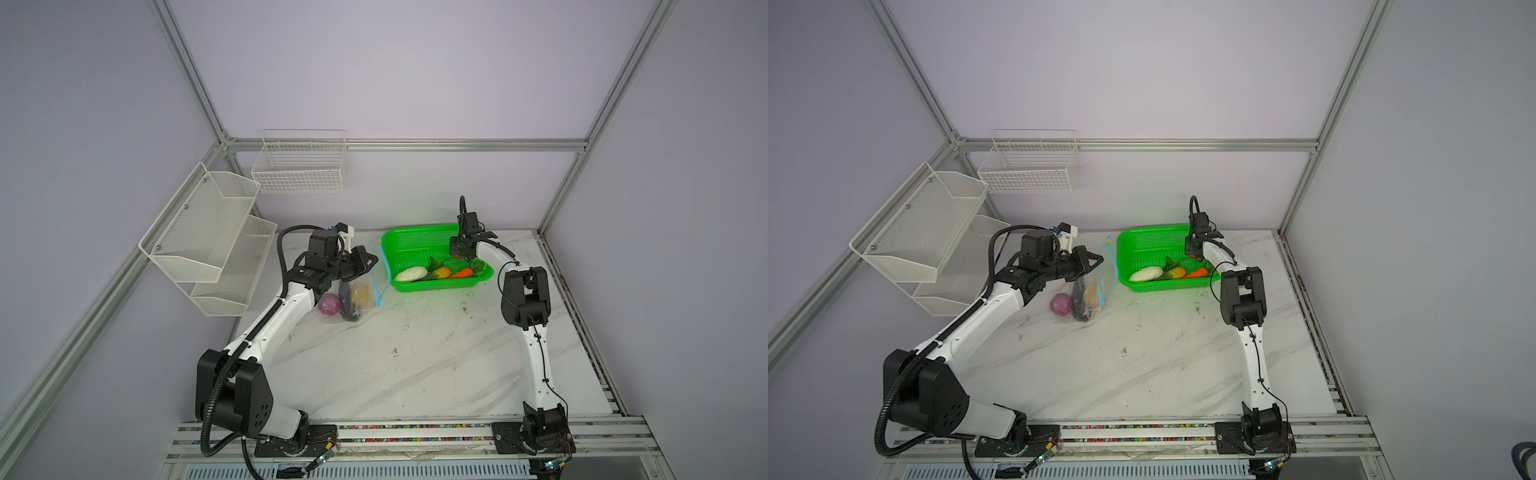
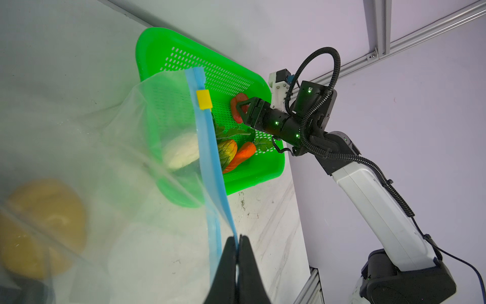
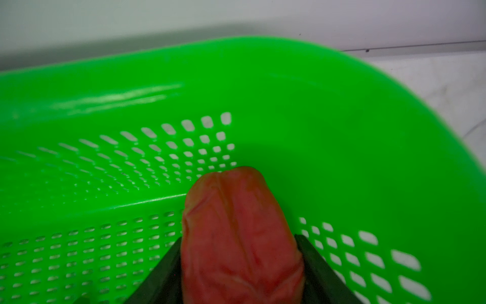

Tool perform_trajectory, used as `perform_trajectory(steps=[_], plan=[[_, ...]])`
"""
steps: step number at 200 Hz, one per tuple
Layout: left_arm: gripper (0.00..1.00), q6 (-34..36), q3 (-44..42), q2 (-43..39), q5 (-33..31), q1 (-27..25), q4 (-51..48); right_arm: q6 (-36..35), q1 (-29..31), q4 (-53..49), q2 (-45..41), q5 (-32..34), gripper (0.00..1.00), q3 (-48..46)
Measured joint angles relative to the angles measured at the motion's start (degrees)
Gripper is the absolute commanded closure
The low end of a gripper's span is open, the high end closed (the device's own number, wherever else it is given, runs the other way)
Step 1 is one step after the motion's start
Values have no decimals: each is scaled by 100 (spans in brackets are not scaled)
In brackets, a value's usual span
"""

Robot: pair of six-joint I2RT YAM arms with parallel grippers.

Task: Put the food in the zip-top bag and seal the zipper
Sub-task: 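Lower the right gripper onto the red pepper and close on it, then lift the red pepper and carry it with the right gripper toward the bag mouth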

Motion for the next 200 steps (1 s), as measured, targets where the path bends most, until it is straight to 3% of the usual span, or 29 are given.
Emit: perform_trajectory(steps=[102,200], plan=[[100,0,0,33,0,-2,24,140,-2,433,-1027,-240,42,-1246],[100,-7,-31,33,-4,-2,146,282,-2,721,-1602,-658,44,-1552]])
